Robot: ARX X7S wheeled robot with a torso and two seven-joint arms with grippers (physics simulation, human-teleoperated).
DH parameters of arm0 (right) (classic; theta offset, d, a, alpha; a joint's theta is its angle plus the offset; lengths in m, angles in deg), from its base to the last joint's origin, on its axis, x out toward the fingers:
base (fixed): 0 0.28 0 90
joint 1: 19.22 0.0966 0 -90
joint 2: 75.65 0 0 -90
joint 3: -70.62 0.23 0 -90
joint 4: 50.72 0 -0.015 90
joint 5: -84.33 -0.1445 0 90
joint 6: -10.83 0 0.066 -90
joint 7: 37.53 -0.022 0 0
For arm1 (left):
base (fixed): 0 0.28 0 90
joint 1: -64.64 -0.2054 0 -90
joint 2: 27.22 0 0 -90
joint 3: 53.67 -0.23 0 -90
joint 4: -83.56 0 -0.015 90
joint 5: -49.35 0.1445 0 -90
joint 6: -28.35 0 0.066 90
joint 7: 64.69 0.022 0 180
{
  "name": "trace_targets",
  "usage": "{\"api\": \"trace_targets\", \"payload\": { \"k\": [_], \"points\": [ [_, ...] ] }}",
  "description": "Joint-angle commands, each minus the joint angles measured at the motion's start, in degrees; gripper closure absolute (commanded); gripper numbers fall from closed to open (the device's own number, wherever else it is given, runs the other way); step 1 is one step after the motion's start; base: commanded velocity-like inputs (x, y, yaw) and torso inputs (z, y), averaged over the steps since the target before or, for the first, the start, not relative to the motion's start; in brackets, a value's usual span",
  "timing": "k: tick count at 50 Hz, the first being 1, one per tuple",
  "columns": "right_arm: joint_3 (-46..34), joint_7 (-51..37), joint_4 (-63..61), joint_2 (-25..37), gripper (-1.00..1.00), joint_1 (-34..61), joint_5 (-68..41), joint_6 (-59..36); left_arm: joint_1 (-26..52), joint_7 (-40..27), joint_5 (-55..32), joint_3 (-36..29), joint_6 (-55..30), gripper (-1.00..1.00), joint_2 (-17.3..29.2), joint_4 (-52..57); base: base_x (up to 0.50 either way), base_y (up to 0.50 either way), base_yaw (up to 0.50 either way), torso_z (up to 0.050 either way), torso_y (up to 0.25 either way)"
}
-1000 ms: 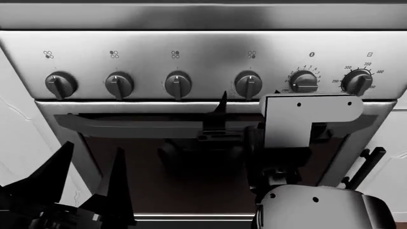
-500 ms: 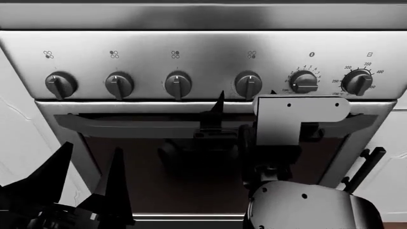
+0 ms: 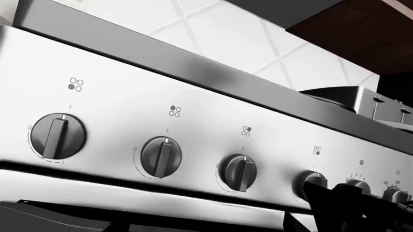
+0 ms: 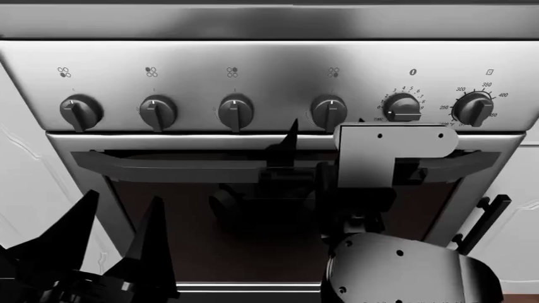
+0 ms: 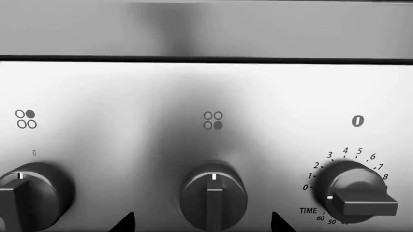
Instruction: Pick the croissant and place it on the pan. Then turn on the stove to warm the croissant.
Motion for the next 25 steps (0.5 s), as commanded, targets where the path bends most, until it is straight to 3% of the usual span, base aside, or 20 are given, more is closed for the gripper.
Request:
{"api": "trace_targets", "payload": {
  "k": [1,25],
  "points": [
    [-0.1,1.1,1.2,0.0,-1.00,0.2,1.1,0.7,0.2,0.3,-0.5,-0.3,-0.1,-1.00,-0.3,-0.5,0.00,0.00,0.00,0.000,0.000],
    [0.1,2.2,3.1,0.2,-1.00,1.0,1.9,1.4,1.0,0.9,-1.7,-0.5,-0.3,-1.00,-0.5,-1.2,0.00,0.00,0.00,0.000,0.000]
  ]
}}
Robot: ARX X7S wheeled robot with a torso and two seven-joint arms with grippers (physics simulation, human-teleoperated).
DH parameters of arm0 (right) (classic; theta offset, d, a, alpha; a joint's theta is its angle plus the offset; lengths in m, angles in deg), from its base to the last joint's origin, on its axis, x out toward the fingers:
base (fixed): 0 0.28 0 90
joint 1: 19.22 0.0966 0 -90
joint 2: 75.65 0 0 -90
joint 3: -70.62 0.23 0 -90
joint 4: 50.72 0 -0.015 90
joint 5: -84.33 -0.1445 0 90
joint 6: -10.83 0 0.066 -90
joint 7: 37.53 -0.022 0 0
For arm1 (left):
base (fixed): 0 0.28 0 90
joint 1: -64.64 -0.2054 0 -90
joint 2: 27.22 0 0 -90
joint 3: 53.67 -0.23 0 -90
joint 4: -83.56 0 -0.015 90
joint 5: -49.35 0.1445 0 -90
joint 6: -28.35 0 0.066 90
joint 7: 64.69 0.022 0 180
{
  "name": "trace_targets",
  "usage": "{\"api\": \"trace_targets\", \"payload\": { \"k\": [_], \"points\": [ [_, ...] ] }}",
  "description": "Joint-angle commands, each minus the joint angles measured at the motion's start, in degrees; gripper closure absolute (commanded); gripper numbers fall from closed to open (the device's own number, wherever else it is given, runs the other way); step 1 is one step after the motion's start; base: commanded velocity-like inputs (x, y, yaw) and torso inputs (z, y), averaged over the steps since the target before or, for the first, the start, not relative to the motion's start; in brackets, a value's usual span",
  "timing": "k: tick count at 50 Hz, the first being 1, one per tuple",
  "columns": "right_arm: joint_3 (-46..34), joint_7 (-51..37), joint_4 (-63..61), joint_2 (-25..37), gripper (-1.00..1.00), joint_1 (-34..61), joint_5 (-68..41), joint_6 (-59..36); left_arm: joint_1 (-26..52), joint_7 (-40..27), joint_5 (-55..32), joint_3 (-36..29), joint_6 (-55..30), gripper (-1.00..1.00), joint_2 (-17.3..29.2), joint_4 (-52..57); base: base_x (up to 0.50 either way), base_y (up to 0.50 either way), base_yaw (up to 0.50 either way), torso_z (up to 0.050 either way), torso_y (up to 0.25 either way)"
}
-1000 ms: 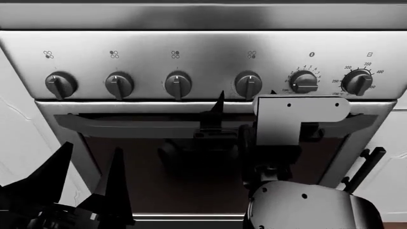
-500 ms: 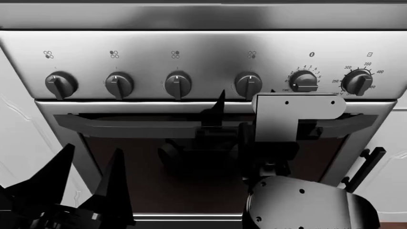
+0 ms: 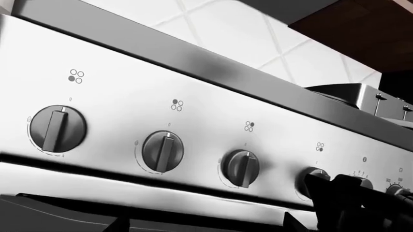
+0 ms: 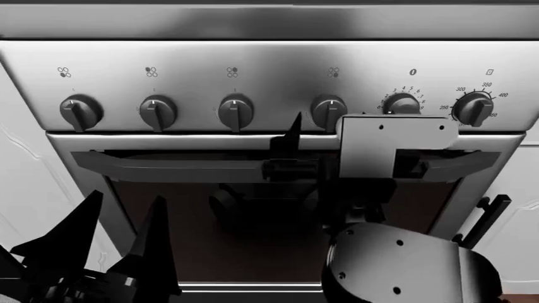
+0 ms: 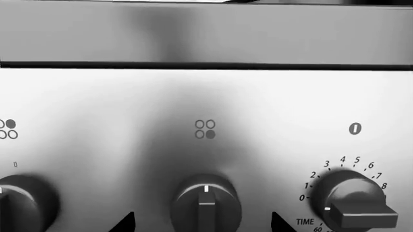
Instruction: Pick the croissant and place it on the pan. Then turn on the stove to warm the croissant.
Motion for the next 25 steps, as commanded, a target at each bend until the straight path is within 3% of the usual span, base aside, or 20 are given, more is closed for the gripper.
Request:
{"api": "trace_targets", "payload": {
  "k": [1,25],
  "points": [
    [0.0,0.7,1.0,0.1,-1.00,0.1,0.6,0.5,0.2,0.2,-0.4,-0.1,0.0,-1.00,-0.1,-0.2,0.00,0.00,0.00,0.000,0.000],
    [-0.5,2.5,3.0,0.5,-1.00,0.0,2.1,1.6,-0.1,0.2,-0.1,-0.2,0.0,-1.00,-0.3,-0.5,0.00,0.00,0.00,0.000,0.000]
  ]
}}
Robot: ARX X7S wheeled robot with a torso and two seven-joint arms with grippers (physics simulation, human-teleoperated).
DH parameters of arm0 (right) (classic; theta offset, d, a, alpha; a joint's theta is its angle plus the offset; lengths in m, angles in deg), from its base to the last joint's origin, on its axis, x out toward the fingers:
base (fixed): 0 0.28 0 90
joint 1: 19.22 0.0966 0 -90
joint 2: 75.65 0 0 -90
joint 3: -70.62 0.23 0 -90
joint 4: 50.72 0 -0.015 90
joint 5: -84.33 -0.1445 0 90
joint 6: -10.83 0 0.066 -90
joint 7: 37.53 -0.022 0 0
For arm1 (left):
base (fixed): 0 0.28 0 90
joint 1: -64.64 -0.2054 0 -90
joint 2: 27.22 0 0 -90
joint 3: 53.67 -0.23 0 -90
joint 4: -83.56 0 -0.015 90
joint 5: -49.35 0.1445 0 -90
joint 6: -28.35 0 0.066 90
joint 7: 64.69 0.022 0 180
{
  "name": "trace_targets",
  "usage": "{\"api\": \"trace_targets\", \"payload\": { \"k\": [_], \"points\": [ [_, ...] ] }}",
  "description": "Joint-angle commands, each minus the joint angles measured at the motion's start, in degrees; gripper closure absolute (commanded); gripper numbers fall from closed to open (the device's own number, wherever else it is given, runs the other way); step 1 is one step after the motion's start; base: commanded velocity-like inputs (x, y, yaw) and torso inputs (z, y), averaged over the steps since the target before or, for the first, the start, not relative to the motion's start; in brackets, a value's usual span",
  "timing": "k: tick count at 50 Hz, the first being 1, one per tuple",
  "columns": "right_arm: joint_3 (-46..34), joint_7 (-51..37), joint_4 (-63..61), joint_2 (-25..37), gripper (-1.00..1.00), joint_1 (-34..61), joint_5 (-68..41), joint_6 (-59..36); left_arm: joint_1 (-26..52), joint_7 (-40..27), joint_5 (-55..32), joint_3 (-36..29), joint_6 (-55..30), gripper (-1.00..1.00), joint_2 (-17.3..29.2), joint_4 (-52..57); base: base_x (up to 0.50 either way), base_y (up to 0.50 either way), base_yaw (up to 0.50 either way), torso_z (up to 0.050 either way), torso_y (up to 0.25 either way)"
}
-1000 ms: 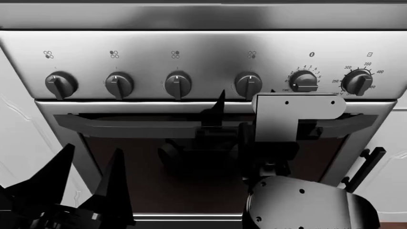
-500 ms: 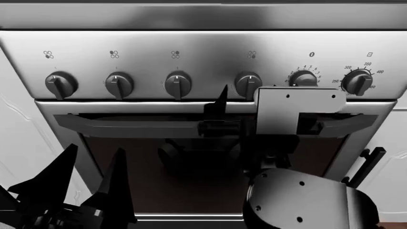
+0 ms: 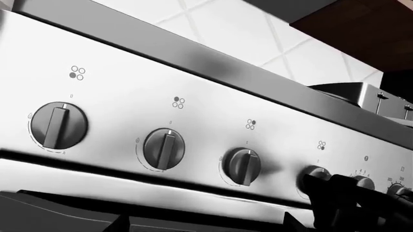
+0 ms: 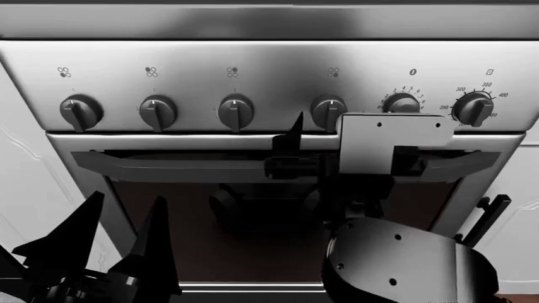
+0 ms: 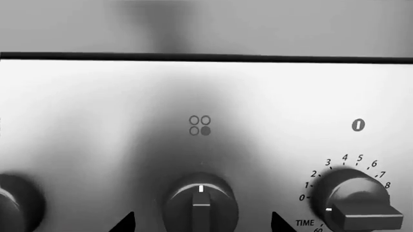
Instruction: Pick the croissant and place it on the pan. Then turn on the stove to warm the croissant.
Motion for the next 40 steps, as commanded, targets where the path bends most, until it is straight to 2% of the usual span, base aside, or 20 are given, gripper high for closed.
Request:
{"api": "trace_targets", "payload": {
  "k": [1,37,38,40],
  "points": [
    [-0.2,0.9,1.0,0.2,-1.00,0.1,0.7,0.4,-0.1,0.0,0.1,-0.1,0.0,-1.00,-0.1,-0.1,0.00,0.00,0.00,0.000,0.000],
    [-1.4,2.9,3.3,0.1,-1.00,0.6,2.7,1.5,0.4,0.7,-0.4,-0.6,-0.4,-1.00,-0.8,-1.3,0.00,0.00,0.00,0.000,0.000],
    [-1.6,3.0,3.3,0.1,1.00,0.6,2.9,1.4,0.4,0.7,-0.4,-0.6,-0.4,-1.00,-0.9,-1.4,0.00,0.00,0.00,0.000,0.000],
    [-2.2,3.2,3.3,0.1,1.00,0.7,3.4,1.2,0.3,0.7,-0.4,-0.6,-0.4,-1.00,-0.9,-1.4,0.00,0.00,0.00,0.000,0.000]
  ]
}}
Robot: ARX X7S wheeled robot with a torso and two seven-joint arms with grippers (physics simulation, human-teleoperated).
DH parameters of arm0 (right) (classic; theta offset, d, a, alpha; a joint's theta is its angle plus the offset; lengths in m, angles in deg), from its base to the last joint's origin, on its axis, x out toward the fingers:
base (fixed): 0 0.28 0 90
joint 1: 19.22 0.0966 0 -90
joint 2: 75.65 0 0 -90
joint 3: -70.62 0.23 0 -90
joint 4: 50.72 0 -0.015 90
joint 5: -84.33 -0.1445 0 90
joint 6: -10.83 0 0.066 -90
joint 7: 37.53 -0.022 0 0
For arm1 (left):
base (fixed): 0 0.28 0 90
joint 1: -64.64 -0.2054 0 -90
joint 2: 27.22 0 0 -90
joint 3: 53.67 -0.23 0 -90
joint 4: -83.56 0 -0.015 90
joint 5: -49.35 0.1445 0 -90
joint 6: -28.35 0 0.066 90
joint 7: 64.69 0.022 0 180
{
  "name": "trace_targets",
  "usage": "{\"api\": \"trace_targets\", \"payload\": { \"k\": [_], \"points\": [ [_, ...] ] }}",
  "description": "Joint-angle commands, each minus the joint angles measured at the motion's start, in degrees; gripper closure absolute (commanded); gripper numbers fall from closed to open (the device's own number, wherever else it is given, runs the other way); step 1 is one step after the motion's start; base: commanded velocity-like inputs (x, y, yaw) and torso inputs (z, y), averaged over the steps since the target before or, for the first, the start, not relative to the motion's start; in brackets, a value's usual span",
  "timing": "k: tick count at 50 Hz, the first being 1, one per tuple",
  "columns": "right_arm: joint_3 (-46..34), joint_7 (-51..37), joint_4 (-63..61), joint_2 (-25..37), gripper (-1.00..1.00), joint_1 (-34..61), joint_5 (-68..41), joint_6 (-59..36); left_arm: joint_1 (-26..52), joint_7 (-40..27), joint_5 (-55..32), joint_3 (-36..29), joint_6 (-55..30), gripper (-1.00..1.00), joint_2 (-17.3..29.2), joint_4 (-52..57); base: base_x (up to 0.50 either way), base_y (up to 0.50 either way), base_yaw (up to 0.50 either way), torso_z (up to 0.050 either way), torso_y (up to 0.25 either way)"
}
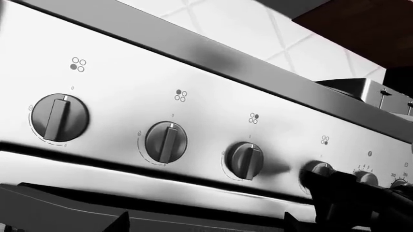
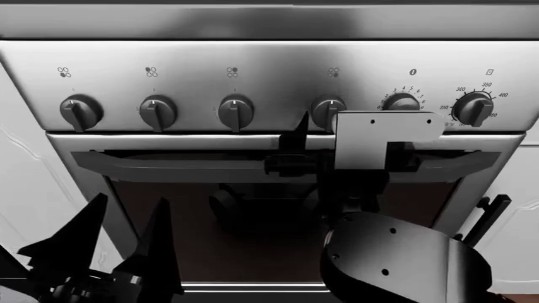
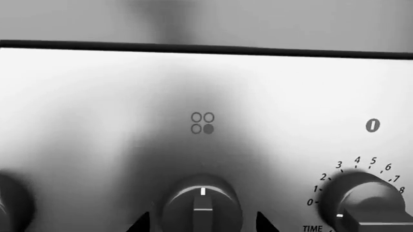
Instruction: Pick the croissant and place it on the pan. Then turn on the stove to warm the croissant.
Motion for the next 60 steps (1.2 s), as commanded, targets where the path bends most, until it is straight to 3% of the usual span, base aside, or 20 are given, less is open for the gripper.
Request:
{"api": "trace_targets", "payload": {
  "k": [1,21,60],
  "points": [
    [-1.3,0.7,0.4,0.1,1.00,0.4,1.3,-0.2,0.1,0.2,-0.2,-0.2,-0.1,-1.00,-0.2,-0.3,0.00,0.00,0.00,0.000,0.000],
    [-2.1,1.2,0.2,0.4,1.00,0.5,1.6,-0.5,-0.3,0.4,-0.5,-0.4,0.2,-1.00,-0.4,-0.5,0.00,0.00,0.00,0.000,0.000],
    [-9.6,1.6,-1.3,4.0,1.00,8.0,2.7,-12.6,-0.6,0.2,-0.4,-0.3,0.2,-1.00,-0.5,-0.6,0.00,0.00,0.00,0.000,0.000]
  ]
}}
